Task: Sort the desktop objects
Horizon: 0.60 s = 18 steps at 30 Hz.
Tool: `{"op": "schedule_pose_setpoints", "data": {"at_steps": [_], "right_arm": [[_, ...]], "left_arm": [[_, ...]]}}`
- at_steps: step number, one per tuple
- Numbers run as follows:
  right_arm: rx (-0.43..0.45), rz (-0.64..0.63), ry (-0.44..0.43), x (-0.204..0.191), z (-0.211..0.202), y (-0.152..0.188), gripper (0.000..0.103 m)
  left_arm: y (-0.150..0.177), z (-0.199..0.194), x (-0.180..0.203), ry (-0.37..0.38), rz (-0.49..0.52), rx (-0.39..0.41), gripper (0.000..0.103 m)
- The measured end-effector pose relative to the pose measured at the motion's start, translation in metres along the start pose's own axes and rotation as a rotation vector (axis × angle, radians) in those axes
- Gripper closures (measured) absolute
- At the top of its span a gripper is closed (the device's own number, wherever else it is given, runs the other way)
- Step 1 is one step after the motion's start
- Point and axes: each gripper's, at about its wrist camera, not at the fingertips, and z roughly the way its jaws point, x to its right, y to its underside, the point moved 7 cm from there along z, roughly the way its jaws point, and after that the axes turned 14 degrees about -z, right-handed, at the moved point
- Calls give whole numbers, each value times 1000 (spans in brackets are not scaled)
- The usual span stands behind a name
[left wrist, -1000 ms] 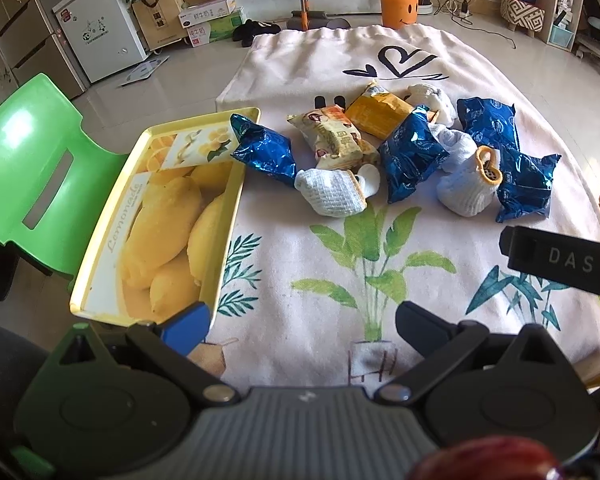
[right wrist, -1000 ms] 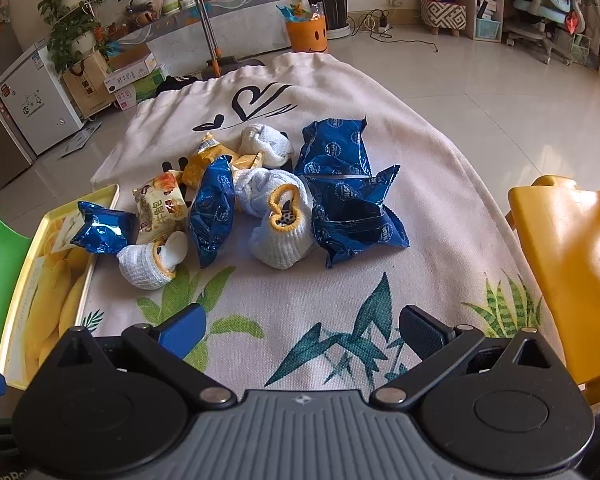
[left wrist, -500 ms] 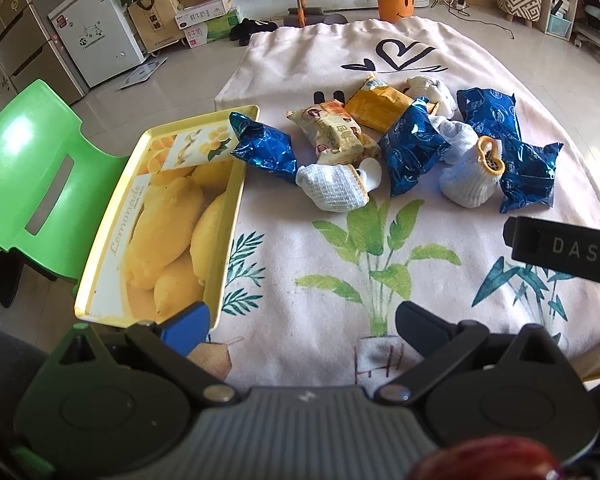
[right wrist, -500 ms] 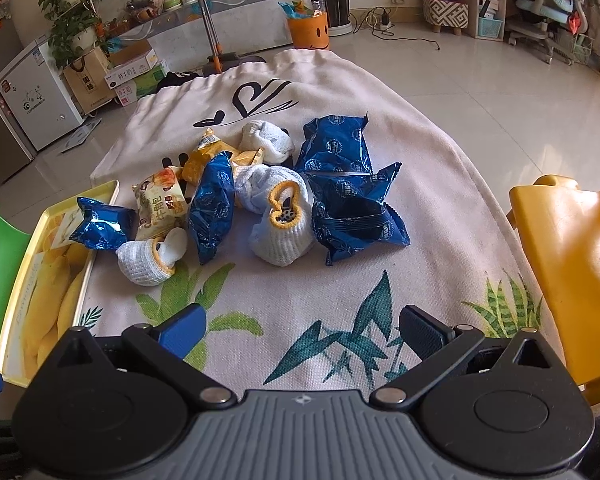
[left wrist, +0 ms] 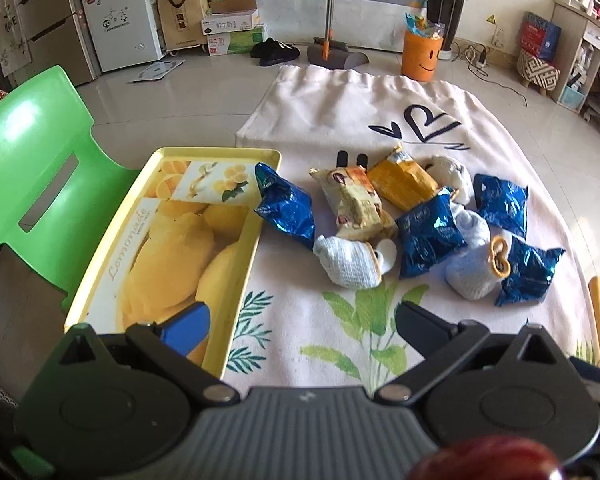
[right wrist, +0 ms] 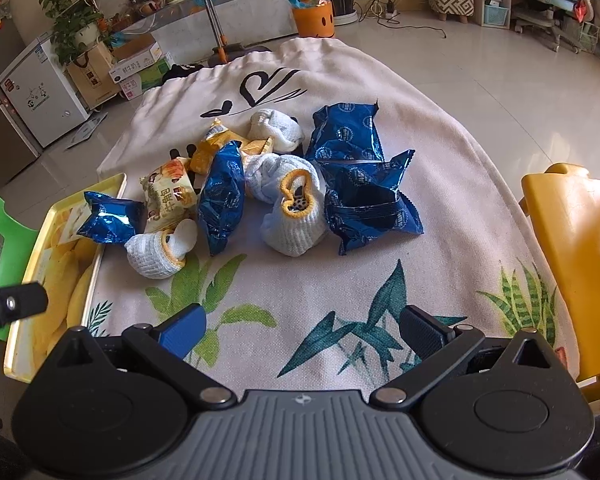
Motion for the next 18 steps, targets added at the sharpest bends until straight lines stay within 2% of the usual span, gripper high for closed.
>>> {"op": "schedule_pose_setpoints", "data": {"at_steps": [7, 18], "right_arm": [[-5, -13, -18, -12, 7, -3, 0], [2, -75, -117, -47, 13, -7, 3]], "left_arm": [[-32, 28, -8, -27, -17, 6, 1], [-60, 71, -25, -52, -82, -10, 1]]}}
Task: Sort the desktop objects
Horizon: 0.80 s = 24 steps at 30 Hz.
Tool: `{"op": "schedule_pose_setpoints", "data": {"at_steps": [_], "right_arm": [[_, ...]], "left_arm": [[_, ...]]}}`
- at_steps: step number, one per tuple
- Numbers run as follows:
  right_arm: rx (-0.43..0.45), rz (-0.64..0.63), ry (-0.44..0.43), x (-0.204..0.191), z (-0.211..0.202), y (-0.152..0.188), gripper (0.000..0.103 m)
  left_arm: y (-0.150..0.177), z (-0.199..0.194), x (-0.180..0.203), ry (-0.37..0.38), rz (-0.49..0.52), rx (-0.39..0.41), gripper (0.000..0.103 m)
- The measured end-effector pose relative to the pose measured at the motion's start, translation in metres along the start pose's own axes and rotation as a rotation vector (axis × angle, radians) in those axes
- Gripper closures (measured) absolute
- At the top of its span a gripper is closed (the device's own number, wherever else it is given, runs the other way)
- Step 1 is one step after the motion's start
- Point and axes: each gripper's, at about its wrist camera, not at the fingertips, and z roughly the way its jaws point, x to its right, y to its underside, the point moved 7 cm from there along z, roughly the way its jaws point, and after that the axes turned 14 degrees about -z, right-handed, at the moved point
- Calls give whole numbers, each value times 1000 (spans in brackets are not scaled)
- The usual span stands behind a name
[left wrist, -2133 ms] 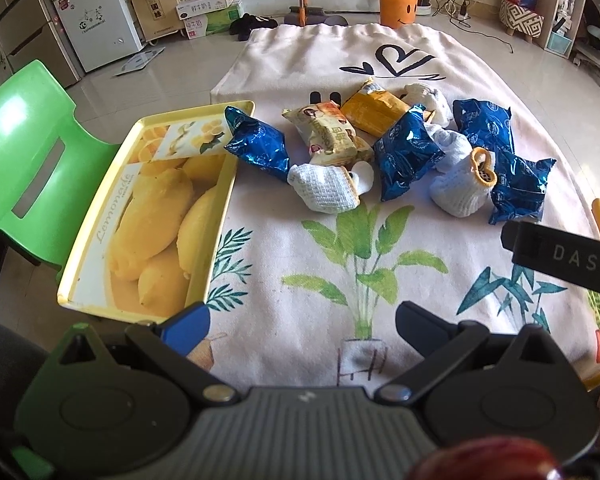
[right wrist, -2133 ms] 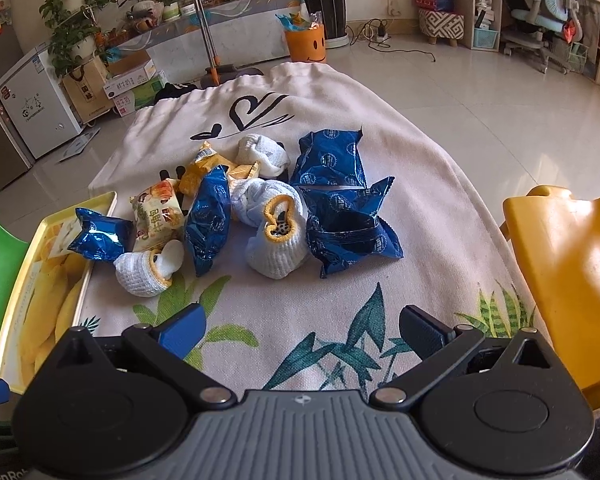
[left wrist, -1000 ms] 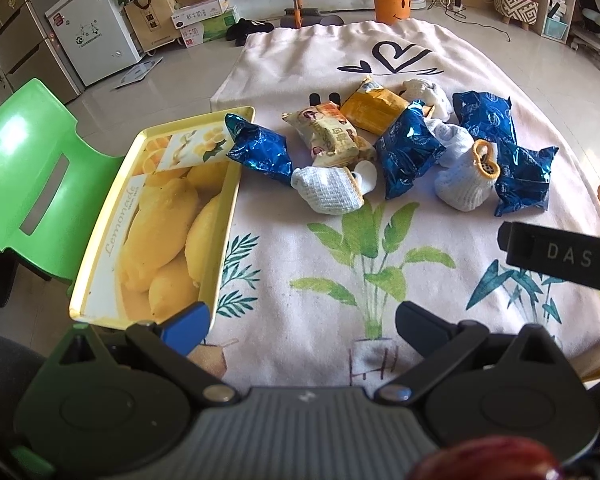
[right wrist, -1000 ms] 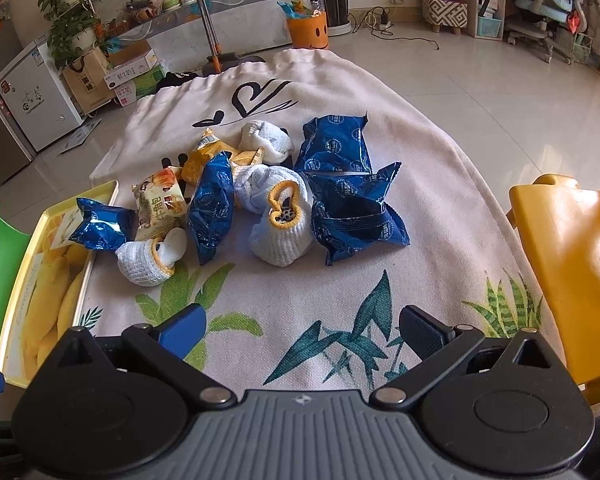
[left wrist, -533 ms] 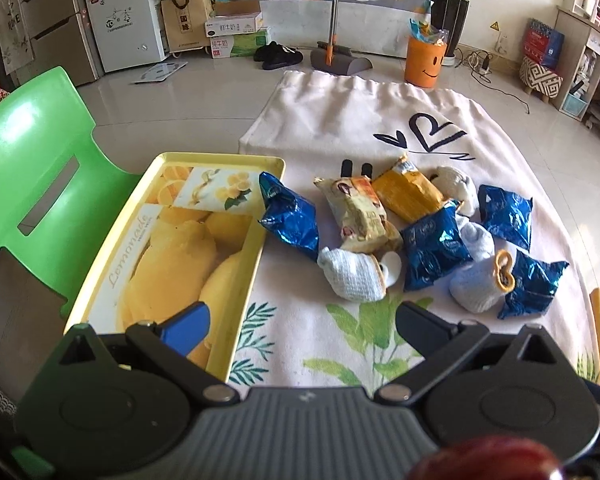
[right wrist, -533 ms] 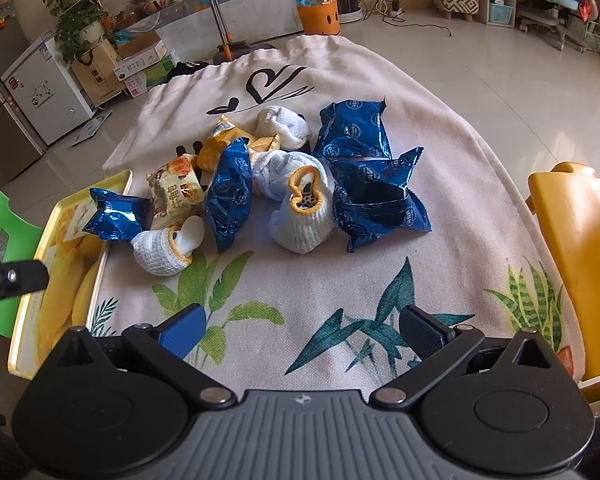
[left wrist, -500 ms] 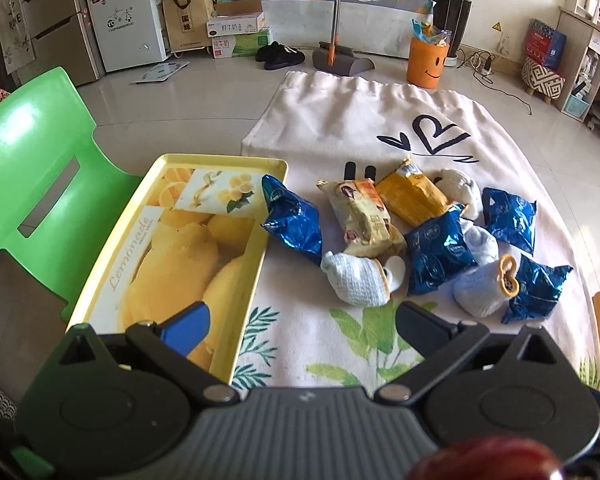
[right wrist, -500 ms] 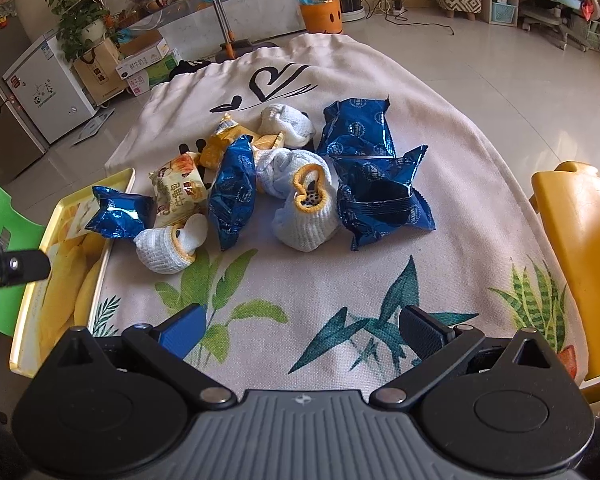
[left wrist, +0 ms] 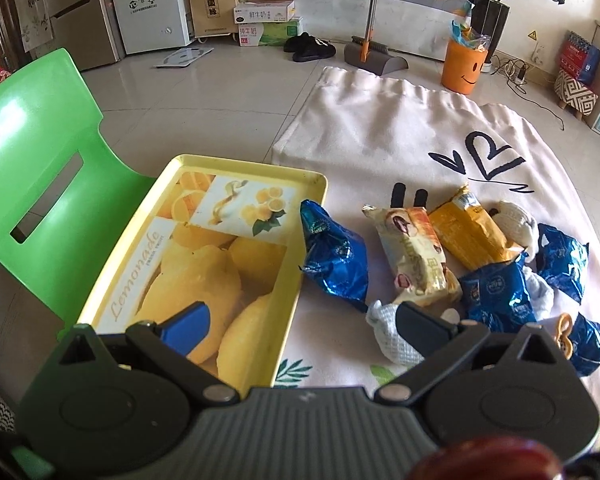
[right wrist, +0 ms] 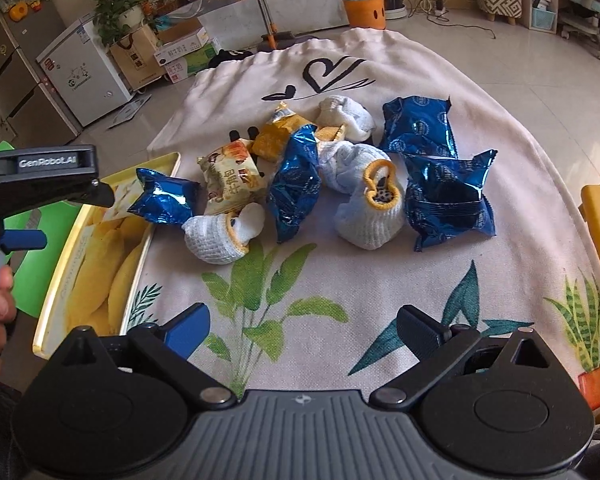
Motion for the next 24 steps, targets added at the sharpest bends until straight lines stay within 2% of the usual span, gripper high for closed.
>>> {"op": "schedule_pose_setpoints", "data": {"at_steps": [9, 15, 19, 22, 24], "right_arm": [[-14, -53, -43, -21, 10, -14, 3], [-38, -23, -100, -31, 24, -28, 5], [-53, -23, -103, -36, 36, -39, 6], [-73, -26, -137, -40, 48, -44, 6], [-69, -62, -135, -43, 58, -47, 6]], "left_arm": [[-13, 25, 1, -9, 44, -24, 1], [-21, 43, 3, -8, 75, -39, 1], [-29, 57, 3, 4, 64, -71, 1], [-33, 67, 1, -2, 57, -82, 1], [-34, 74, 0, 1, 50, -99, 1]]}}
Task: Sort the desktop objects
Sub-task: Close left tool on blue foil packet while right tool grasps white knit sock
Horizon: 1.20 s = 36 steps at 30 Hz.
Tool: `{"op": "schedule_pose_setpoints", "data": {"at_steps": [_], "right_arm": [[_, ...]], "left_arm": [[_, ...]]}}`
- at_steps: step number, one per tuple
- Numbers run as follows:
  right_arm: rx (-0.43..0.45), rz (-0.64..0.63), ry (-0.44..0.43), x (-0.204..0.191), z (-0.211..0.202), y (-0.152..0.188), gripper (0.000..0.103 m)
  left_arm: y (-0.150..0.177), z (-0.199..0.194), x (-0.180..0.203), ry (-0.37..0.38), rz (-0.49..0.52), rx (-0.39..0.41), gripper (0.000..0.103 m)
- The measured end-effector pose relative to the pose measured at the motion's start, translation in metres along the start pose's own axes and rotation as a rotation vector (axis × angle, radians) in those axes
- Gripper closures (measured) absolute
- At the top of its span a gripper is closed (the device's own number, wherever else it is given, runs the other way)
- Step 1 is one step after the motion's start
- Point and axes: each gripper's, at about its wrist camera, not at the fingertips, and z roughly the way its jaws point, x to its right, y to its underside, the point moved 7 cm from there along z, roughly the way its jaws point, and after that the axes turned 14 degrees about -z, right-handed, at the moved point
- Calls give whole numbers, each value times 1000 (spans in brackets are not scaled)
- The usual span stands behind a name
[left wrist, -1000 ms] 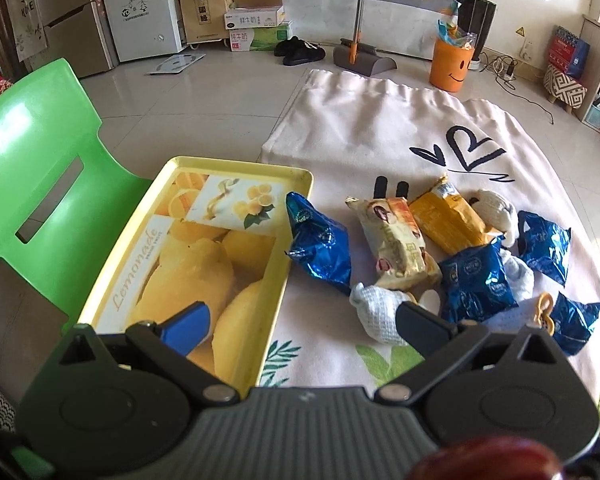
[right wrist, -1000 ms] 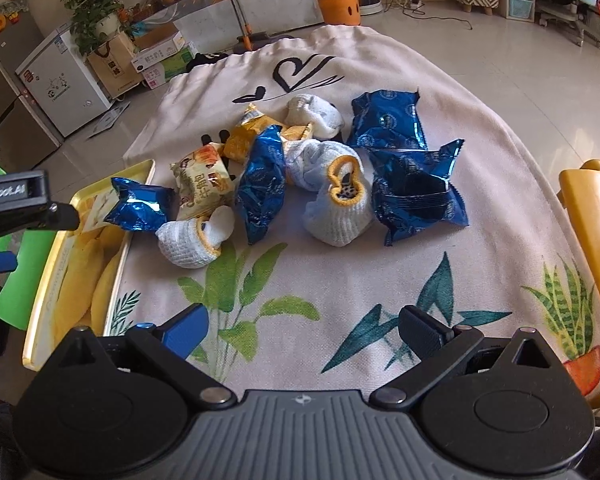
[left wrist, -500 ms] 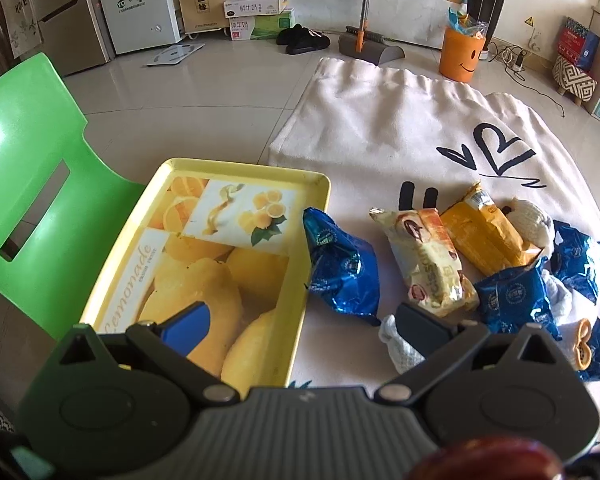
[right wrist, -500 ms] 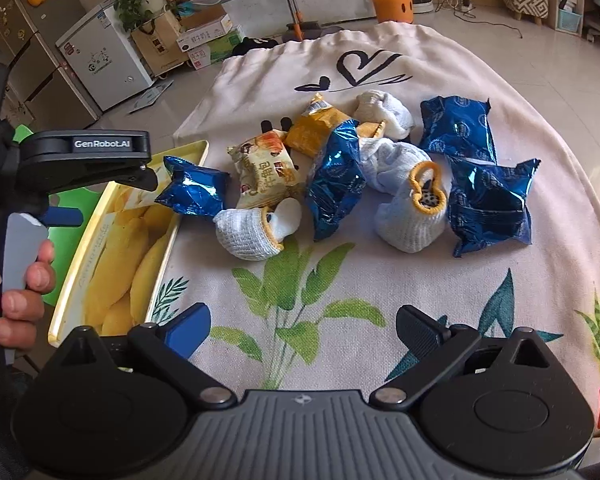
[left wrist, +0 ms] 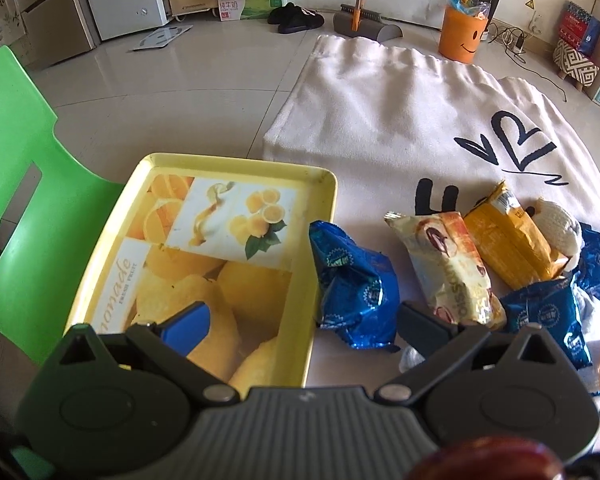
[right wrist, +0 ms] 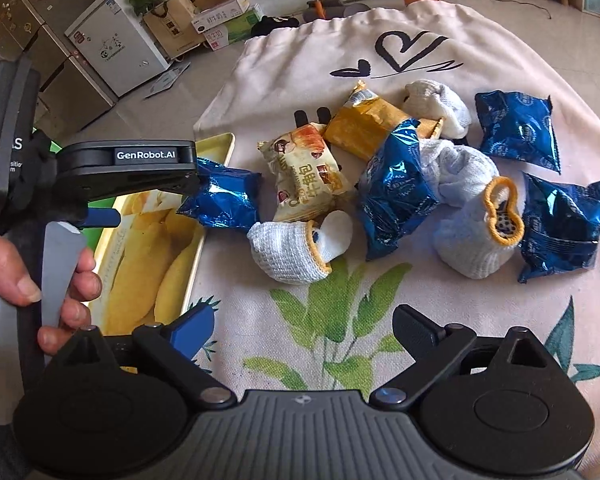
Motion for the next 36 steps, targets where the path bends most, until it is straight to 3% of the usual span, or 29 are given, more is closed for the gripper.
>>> {"op": "schedule_pose_setpoints", "data": {"at_steps": [4, 7, 14, 27, 30, 33, 36], "right_arm": [[-16, -54, 12, -2, 20, -2, 6], [-11, -12, -17, -1, 28, -4, 6], [-30, 67, -4, 8, 48, -4, 7], [-10, 111, -2, 5, 68, -14, 21], [-3, 115, 10, 7, 72, -17, 28], [-7, 134, -15, 7, 75, -16, 43], [1, 164, -23, 10, 73, -16, 47]], "left_arm": [[-2, 10, 0, 9, -5, -18, 1], [-4, 14, 4, 47, -22, -27, 1], [-3, 29, 12, 53, -5, -58, 1], [-2, 46, 23, 38, 47, -42, 1], [0, 51, 25, 47, 57, -57, 9], [2, 54, 27, 54, 62, -57, 17], [3, 53, 29, 83, 54, -60, 29]]}}
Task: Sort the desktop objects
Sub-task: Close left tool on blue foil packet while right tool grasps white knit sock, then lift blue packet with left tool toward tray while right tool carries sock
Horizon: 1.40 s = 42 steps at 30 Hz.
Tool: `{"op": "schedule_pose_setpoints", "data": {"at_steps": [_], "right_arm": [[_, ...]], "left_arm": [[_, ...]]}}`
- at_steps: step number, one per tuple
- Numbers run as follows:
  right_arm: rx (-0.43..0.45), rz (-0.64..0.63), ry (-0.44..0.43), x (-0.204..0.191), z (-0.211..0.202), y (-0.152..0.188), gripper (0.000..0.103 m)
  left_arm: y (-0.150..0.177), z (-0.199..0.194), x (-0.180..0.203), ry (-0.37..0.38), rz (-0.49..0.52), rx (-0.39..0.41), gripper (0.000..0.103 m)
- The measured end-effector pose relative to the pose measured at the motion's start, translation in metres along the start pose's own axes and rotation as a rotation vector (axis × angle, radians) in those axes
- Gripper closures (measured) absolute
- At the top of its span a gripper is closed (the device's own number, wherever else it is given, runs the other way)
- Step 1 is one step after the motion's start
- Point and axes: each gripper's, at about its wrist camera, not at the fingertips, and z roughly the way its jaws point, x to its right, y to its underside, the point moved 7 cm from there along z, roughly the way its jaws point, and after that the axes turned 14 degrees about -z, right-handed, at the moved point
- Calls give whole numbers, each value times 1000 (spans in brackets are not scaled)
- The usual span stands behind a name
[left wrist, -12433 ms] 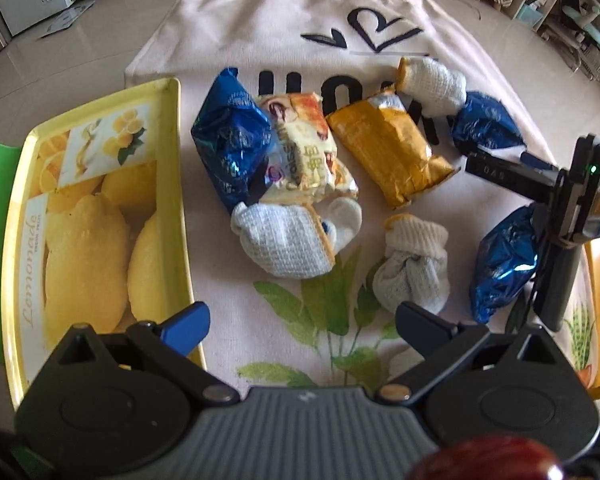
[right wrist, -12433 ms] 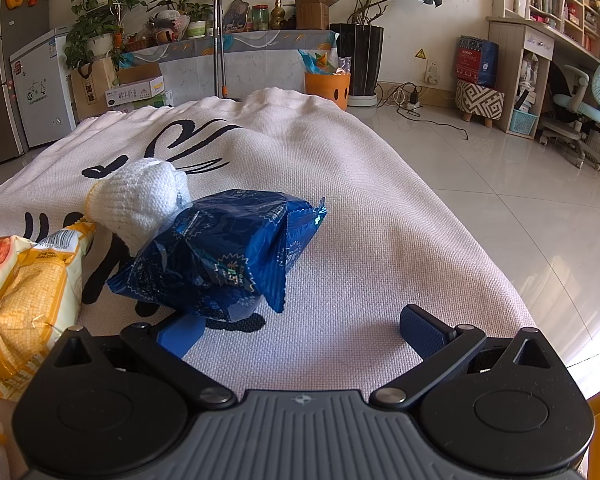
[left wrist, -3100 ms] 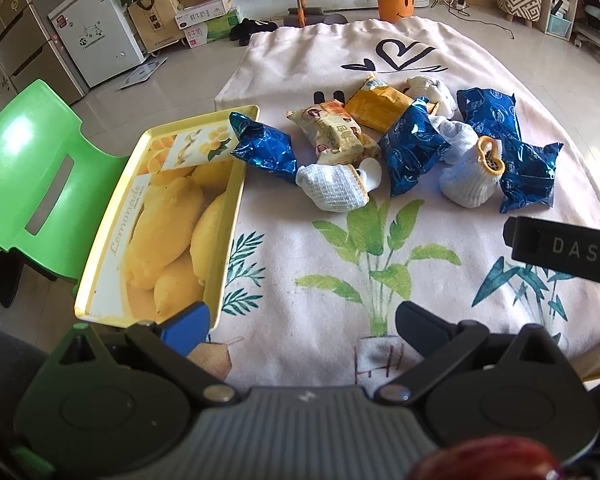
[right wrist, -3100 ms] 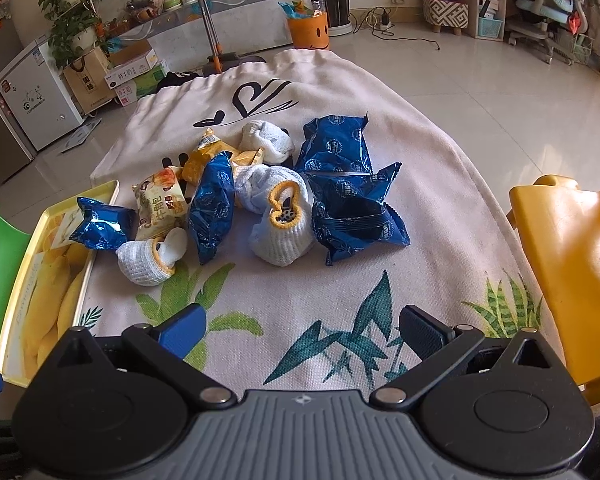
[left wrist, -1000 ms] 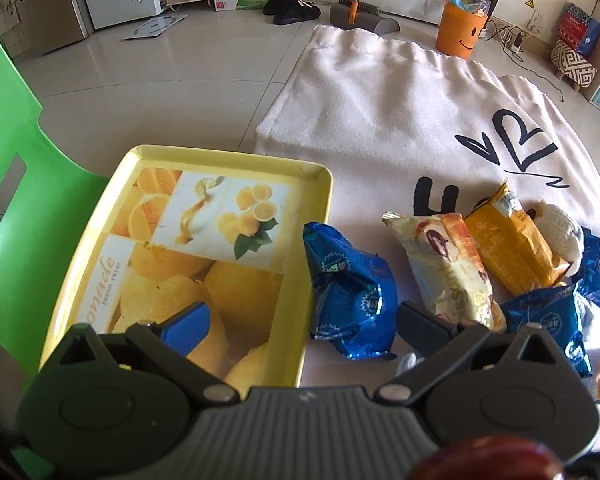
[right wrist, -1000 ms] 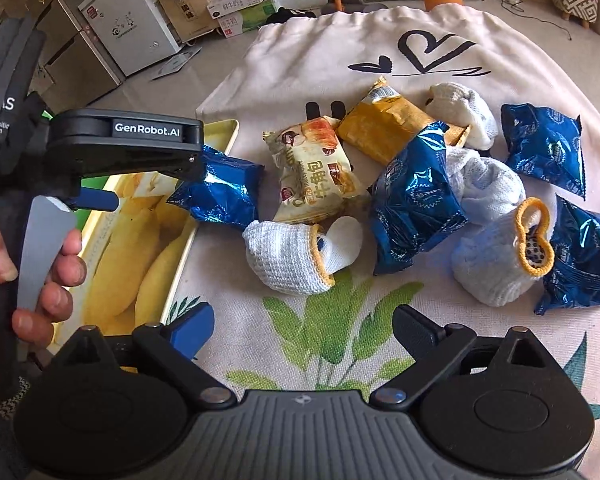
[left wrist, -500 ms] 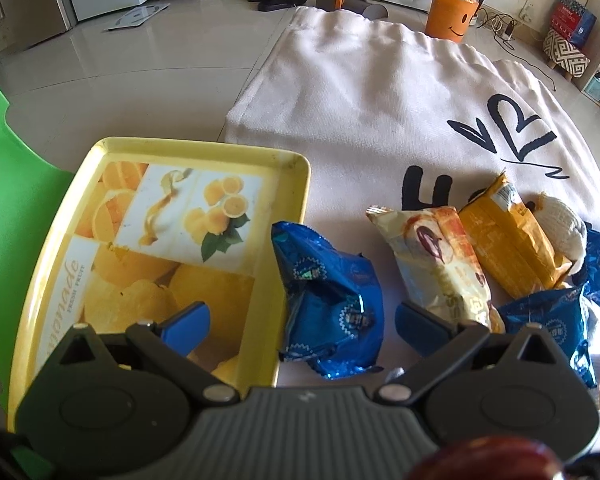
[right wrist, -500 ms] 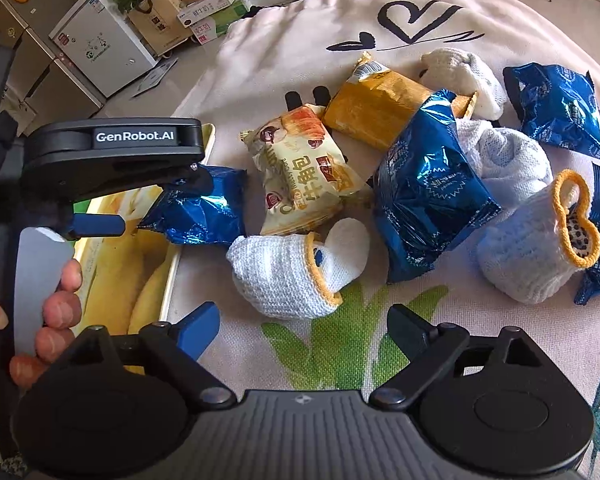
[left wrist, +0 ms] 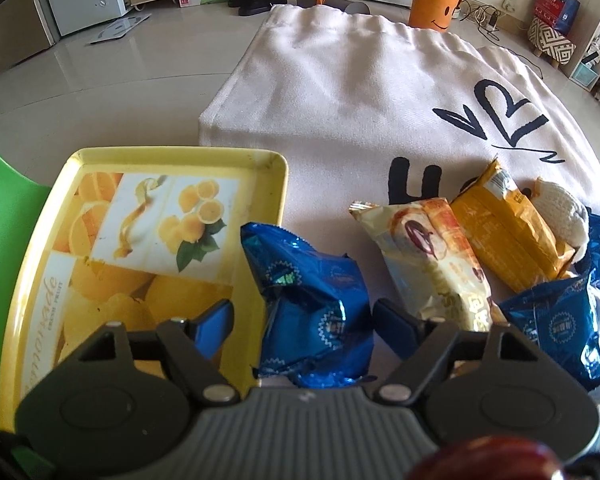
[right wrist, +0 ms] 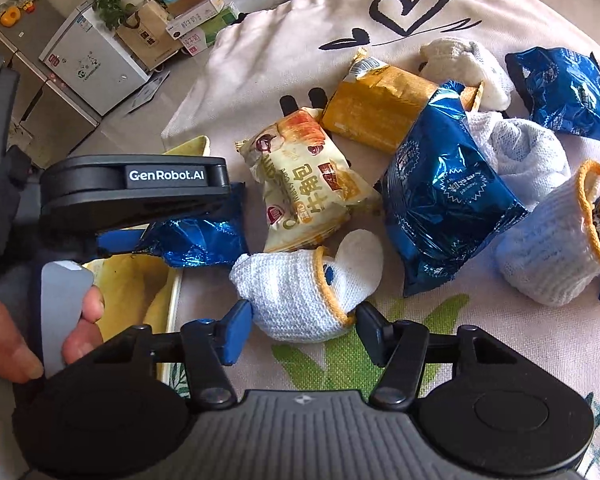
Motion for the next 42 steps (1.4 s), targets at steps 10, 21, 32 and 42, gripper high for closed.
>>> {"op": "schedule_pose_setpoints", "data": {"at_steps": [10, 21, 32, 42], "right_arm": [[3, 6, 37, 7, -11, -4, 51], [-14, 42, 12, 10, -10, -1, 49], [22, 25, -21, 10, -20, -6, 59], [21, 19, -43, 15, -40, -1, 64]], "left_arm": [[3, 0, 7, 68, -10, -25, 41], [6, 11, 13, 42, 18, -16, 40], [-3, -11, 12, 43, -7, 13, 48], [-3, -49, 27, 72, 19, 50, 48]]}}
